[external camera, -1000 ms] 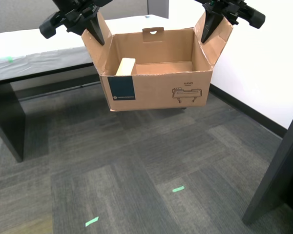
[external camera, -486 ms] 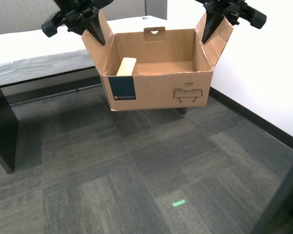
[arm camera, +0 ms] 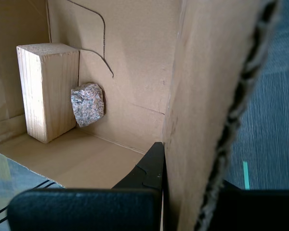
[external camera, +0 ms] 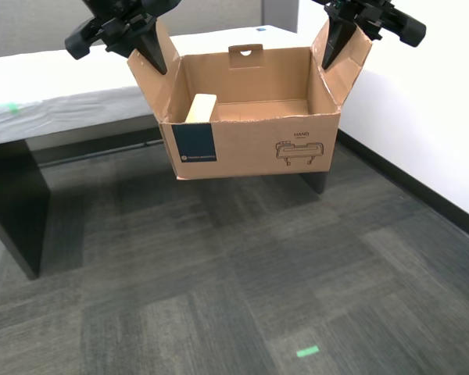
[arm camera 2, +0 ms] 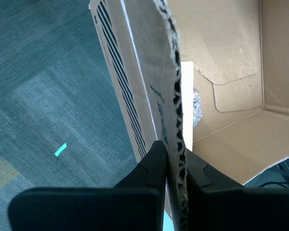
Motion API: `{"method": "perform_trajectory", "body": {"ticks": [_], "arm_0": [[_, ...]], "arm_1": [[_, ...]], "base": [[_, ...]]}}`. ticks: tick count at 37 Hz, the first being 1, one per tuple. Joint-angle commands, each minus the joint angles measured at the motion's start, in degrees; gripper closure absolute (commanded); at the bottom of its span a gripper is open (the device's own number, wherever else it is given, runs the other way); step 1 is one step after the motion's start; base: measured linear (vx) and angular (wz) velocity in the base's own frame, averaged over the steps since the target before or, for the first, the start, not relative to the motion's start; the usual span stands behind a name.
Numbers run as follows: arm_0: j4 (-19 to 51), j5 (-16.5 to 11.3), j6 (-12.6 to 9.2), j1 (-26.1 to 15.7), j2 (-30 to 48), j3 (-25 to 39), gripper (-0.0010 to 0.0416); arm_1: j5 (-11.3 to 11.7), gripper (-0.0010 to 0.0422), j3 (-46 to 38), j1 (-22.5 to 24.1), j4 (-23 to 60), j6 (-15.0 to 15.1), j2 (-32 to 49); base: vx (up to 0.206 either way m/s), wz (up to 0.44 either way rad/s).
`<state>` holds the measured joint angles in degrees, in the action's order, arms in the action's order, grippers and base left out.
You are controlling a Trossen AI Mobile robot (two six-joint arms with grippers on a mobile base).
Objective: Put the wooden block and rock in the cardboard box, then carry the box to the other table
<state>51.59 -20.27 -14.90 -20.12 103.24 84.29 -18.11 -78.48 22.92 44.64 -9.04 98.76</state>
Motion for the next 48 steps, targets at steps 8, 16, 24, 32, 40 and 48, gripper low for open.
{"method": "perform_trajectory", "body": {"ticks": [8, 16, 24, 32, 40, 48], "arm_0": [[-0.26, -0.44, -0.17, -0.11, -0.04, 0.07, 0.0406], [-0.35, -0.42, 0.00, -0.09, -0.04, 0.07, 0.0406], [-0.33, -0.44, 1.07, -0.09, -0.04, 0.07, 0.0406], [-0.50, -0.44, 1.38, -0.09, -0.04, 0.07, 0.0406], [-0.66, -0.44, 1.46, -0.09, -0.04, 0.07, 0.0406], [-0.57, -0.44, 1.44, -0.09, -0.04, 0.07, 0.0406]], "arm_1": [[-0.81, 0.0412, -0.04, 0.04, -0.02, 0.46, -0.09], [-0.79, 0.0413, -0.04, 0.07, -0.07, -0.66, -0.09], [-0.79, 0.0413, -0.04, 0.07, -0.26, -2.36, -0.09], [-0.79, 0.0412, -0.04, 0.07, -0.24, -2.58, -0.09], [-0.79, 0.0412, -0.04, 0.07, -0.52, -2.54, -0.09], [-0.79, 0.0412, -0.04, 0.07, -1.75, -2.56, -0.09]], "base": [[0.179, 0.232], [0.158, 0.128], [0.140, 0.064], [0.125, 0.017], [0.116, -0.010], [0.114, -0.020]]}}
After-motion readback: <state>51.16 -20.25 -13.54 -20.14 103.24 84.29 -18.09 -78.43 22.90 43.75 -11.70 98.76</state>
